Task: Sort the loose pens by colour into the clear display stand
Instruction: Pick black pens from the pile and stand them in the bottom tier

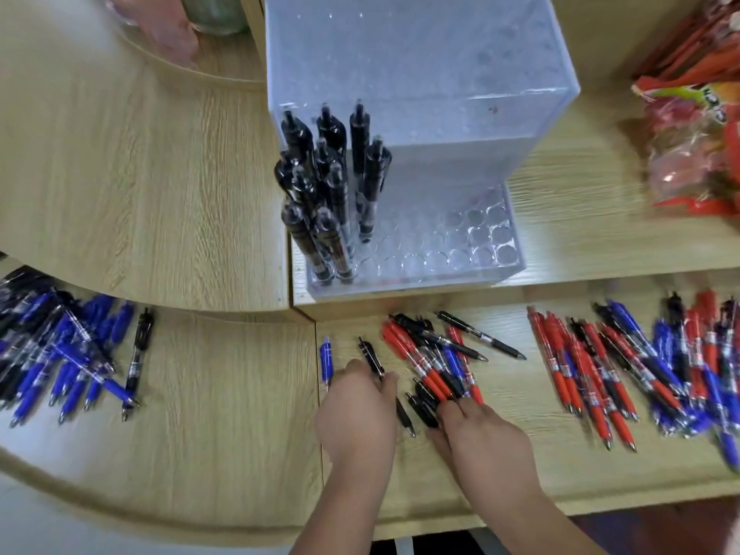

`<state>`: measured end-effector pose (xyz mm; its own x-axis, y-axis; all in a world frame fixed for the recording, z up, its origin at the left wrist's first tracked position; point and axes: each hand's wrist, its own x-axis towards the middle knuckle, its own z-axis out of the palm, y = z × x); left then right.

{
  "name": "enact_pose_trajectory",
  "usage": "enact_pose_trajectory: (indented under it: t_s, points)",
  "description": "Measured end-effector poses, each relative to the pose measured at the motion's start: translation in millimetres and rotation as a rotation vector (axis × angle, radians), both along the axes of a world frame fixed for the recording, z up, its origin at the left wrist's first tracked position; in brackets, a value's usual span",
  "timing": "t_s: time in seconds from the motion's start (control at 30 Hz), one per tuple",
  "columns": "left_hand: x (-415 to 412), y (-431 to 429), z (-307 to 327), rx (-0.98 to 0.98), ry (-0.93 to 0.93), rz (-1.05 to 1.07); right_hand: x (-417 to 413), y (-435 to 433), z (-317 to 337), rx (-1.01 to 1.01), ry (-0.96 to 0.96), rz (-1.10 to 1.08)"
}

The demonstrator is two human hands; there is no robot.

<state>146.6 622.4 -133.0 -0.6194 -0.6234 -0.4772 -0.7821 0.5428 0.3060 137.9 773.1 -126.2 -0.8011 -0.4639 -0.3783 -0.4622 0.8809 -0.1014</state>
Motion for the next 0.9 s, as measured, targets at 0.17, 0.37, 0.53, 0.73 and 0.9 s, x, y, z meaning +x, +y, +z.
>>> enact_pose_trajectory:
  t_s: [0.17,0.37,0.53,0.73,0.9]
  points:
    - [-4,-3,-3,0.077,-0.087,0.062,3,-8,-9,0.111,-0.071,0.002]
    - [6,-23,34,0.256,0.170,0.135,-22,-10,44,-0.174,-0.176,-0.263]
    - [11,-42,101,0.156,0.702,0.217,-65,-13,136,-0.799,-0.233,-0.382]
    - [-16,-40,162,0.008,1.119,0.243,-107,-53,192,-1.188,-0.100,-0.349]
    - [-37,-36,162,-0.083,1.160,0.102,-125,-79,182,-1.182,-0.055,-0.265]
